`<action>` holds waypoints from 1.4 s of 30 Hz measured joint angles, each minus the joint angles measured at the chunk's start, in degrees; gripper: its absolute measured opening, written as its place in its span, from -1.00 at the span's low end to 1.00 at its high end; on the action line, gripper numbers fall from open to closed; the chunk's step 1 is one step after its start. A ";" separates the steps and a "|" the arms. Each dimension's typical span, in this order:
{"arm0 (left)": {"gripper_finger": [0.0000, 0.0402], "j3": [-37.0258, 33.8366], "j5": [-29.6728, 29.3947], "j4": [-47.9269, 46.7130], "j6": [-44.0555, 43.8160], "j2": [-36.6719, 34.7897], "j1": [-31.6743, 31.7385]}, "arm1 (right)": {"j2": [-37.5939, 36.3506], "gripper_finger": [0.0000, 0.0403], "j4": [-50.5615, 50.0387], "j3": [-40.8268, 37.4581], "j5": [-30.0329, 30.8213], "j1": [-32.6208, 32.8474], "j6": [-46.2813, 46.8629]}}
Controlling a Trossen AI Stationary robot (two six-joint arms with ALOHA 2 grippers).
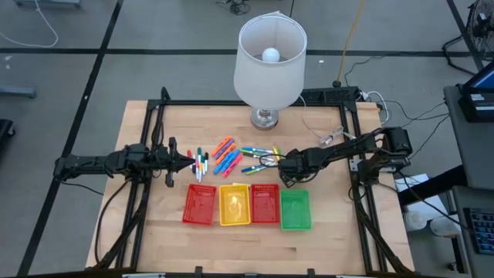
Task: Pick & Place Markers
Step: Put the yellow pen into the green bin
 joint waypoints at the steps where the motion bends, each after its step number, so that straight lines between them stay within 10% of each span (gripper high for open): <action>1: -0.89 0.00 0.00 0.00 0.01 0.00 0.01 | -0.34 -0.95 -0.02 0.00 0.32 0.04 -0.22; 27: -0.89 0.07 0.01 0.00 0.00 0.00 0.00 | -27.30 -0.93 16.21 -0.15 8.72 9.59 -7.02; 42: -0.89 0.07 0.01 -0.04 0.01 -0.02 0.00 | -27.80 -0.93 23.19 -0.07 12.43 28.82 12.72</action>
